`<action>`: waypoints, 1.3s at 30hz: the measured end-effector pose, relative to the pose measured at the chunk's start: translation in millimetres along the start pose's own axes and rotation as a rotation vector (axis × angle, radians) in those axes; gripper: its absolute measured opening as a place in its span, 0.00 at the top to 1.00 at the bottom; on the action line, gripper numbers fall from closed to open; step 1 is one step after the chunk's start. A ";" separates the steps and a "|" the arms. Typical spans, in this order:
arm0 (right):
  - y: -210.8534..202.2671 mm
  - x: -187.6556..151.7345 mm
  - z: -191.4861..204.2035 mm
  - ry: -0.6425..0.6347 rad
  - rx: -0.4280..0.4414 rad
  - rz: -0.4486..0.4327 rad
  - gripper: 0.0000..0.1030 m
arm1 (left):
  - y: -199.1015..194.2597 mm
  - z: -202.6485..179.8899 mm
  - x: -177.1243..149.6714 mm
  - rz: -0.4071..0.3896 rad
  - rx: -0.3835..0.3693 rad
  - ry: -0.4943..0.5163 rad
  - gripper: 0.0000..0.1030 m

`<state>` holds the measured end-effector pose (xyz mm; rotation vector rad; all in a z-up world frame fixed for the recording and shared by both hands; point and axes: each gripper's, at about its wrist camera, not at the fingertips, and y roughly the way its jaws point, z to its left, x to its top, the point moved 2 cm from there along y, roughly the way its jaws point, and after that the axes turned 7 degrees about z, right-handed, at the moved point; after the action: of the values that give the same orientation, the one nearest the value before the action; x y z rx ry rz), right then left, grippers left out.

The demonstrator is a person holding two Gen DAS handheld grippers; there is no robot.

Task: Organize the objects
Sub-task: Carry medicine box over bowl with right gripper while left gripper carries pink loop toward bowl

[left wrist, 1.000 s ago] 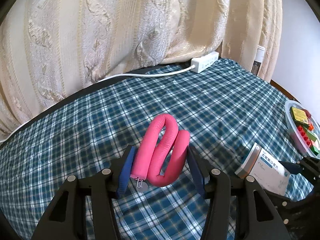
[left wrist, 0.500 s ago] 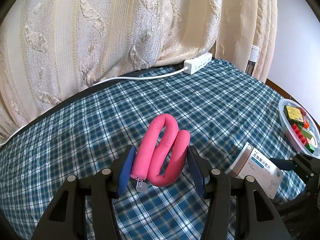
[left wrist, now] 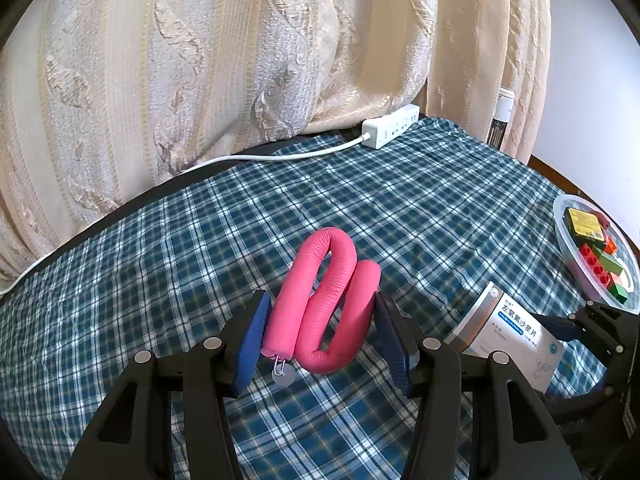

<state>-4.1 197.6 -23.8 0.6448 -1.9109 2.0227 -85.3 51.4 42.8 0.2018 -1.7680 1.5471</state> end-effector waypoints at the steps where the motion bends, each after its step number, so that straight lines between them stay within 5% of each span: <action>1: -0.3 -0.4 -0.2 0.002 -0.001 -0.001 0.33 | -0.2 -0.5 0.0 -0.001 0.000 0.001 0.47; 20: -52.1 -11.8 -21.3 0.085 -0.007 -0.113 0.33 | -3.7 -11.2 -0.8 -0.008 -0.003 0.031 0.47; 39: -119.3 -48.5 -121.1 0.294 -0.129 -0.222 0.33 | -5.6 -4.2 -4.2 0.012 0.011 -0.014 0.47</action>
<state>81.5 332.2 52.2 0.4731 -1.6994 1.7332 -77.4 52.3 44.4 0.2085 -1.7752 1.5679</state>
